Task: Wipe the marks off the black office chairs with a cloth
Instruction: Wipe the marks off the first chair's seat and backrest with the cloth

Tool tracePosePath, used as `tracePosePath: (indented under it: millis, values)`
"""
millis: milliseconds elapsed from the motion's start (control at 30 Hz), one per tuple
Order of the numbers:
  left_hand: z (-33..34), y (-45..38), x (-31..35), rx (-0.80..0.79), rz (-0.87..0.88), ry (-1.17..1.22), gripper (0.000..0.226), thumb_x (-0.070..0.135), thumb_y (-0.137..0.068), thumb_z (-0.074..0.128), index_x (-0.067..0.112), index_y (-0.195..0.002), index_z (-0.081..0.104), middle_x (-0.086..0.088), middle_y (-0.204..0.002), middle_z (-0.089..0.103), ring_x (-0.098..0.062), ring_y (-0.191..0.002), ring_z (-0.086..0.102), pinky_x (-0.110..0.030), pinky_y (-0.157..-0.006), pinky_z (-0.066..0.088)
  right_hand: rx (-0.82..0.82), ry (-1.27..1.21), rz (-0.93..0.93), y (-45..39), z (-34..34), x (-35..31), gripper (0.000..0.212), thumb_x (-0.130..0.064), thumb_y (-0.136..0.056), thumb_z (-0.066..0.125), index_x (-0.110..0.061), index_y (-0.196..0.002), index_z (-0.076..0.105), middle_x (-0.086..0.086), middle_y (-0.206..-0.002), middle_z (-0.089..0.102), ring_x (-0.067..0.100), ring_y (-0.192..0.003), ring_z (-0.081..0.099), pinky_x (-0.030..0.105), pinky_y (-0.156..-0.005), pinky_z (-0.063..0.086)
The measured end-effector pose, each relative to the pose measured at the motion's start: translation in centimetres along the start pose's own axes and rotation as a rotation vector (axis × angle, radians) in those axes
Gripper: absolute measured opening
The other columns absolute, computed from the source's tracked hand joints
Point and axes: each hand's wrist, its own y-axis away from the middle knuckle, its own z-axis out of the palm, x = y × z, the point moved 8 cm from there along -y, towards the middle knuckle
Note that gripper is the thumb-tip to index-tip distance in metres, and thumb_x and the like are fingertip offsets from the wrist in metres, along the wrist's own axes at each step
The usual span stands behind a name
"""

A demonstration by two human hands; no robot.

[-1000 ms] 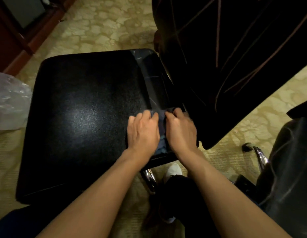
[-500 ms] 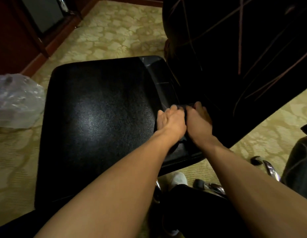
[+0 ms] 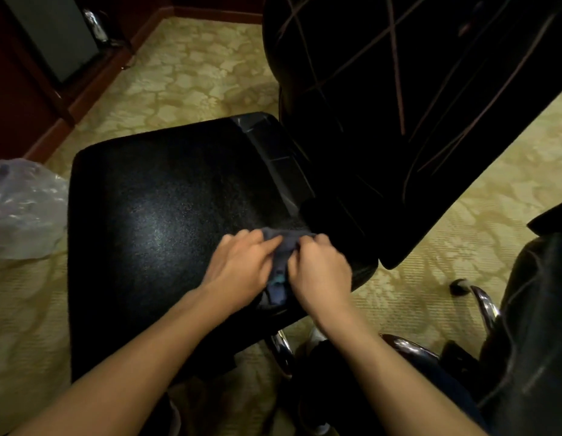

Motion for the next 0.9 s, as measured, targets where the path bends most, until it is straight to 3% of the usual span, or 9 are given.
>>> tracePosePath:
  millis: [67,267,433,567,667,900]
  values:
    - [-0.1,2.2,-0.6,0.149,0.022,-0.001,0.047,0.033,-0.09,0.039,0.016,-0.121,0.069,-0.004,-0.089,0.062,-0.031,-0.08,0.057,-0.04,-0.067,0.046,0.036,-0.078,-0.013,1.0,0.7,-0.2,0.029,-0.031,-0.096,0.047,-0.018,-0.117,0.062,0.005,-0.115,0.055,0.028,-0.104,0.06,0.036,-0.075,0.048]
    - [1.2,1.7,0.5,0.229,-0.031,0.09,0.041,0.03,-0.094,0.041,0.012,-0.122,0.066,-0.003,-0.089,0.058,-0.026,-0.082,0.053,-0.044,-0.071,0.047,0.106,-0.091,0.004,-0.3,1.0,1.4,0.028,-0.033,-0.098,0.047,-0.02,-0.118,0.062,0.005,-0.11,0.053,0.028,-0.096,0.062,0.036,-0.068,0.046]
    - [2.0,0.4,1.6,0.207,-0.162,0.136,0.047,0.032,-0.093,0.04,0.01,-0.125,0.067,-0.003,-0.092,0.061,-0.026,-0.084,0.053,-0.042,-0.074,0.045,0.106,-0.09,-0.016,-2.4,0.4,2.9,0.028,-0.035,-0.098,0.047,-0.026,-0.119,0.063,0.002,-0.109,0.053,0.027,-0.096,0.062,0.032,-0.065,0.041]
    - [2.2,-2.1,1.8,0.167,-0.19,0.122,0.039,0.028,-0.095,0.05,0.015,-0.127,0.065,-0.002,-0.099,0.064,-0.025,-0.089,0.055,-0.038,-0.076,0.041,0.092,-0.097,-0.021,-4.6,-0.1,3.9,0.029,-0.035,-0.096,0.047,-0.031,-0.119,0.064,0.0,-0.105,0.052,0.026,-0.098,0.061,0.035,-0.069,0.045]
    - [1.9,-5.1,1.0,0.128,-0.139,0.065,0.034,0.026,-0.097,0.053,0.019,-0.128,0.064,-0.004,-0.106,0.064,-0.028,-0.095,0.055,-0.039,-0.078,0.039,0.071,-0.061,-0.013,-7.2,-0.2,3.9,0.028,-0.032,-0.097,0.046,-0.028,-0.116,0.066,0.002,-0.107,0.052,0.03,-0.097,0.061,0.035,-0.068,0.043]
    - [1.6,-15.7,-4.0,0.037,-0.193,-0.044,0.039,0.03,-0.103,0.038,0.029,-0.138,0.054,-0.006,-0.123,0.057,-0.03,-0.112,0.05,-0.039,-0.089,0.036,0.113,-0.082,-0.004,-17.4,0.3,2.9,0.028,-0.023,-0.094,0.048,-0.017,-0.115,0.067,0.012,-0.113,0.056,0.041,-0.1,0.061,0.039,-0.074,0.048]
